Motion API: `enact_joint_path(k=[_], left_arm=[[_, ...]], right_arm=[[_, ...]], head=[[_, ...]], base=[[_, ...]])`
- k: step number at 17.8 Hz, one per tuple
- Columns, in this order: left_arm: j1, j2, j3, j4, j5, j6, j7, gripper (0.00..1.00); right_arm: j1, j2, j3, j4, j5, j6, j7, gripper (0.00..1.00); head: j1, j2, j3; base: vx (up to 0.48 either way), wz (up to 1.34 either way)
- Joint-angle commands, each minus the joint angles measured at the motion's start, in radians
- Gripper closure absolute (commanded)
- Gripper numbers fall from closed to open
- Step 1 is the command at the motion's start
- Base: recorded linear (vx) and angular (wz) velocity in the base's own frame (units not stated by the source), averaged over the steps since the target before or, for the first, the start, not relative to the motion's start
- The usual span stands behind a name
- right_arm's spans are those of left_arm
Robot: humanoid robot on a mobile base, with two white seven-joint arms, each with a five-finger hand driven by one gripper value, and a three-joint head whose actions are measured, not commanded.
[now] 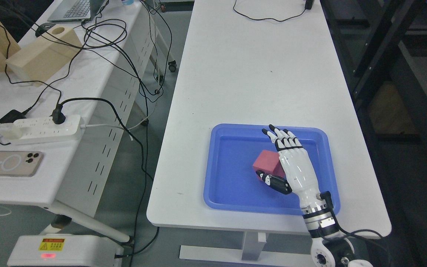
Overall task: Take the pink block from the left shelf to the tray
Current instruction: 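Open the right hand fingers to release the cube in the blue tray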
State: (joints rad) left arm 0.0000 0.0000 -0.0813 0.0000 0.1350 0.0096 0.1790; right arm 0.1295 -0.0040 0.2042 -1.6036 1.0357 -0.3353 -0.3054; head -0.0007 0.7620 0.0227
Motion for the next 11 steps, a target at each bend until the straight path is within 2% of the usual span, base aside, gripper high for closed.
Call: enact_joint_path(k=[1,4,8,11], left_arm=[[-0.029,0.017,0.0,-0.017,0.0,0.0,0.0,0.0],[-0.029,0.017,0.0,-0.017,0.0,0.0,0.0,0.0],[-0.029,0.017,0.0,-0.017,0.0,0.0,0.0,0.0],[-0.031,0.017,0.0,-0.017,0.0,0.0,0.0,0.0]], right_arm=[[-0.002,-0.013,-0.078,-0.003,-0.244,-0.02,0.002,0.01],[-0.004,-0.02,-0.112,-0.003,-0.507,-0.149,0.084,0.01],[-0.002,-0.034,-0.115,-0.003,-0.846,-0.162,0.489,0.01],[0.002,-0.033,-0.131,-0.003,-0.91,-0.156,0.571,0.01]], head=[[0.0,0.0,0.0],[0.0,0.0,0.0],[0.0,0.0,0.0],[0.0,0.0,0.0]], base=[[0.0,0.0],[0.0,0.0],[-0.006,0.0],[-0.042,0.0]])
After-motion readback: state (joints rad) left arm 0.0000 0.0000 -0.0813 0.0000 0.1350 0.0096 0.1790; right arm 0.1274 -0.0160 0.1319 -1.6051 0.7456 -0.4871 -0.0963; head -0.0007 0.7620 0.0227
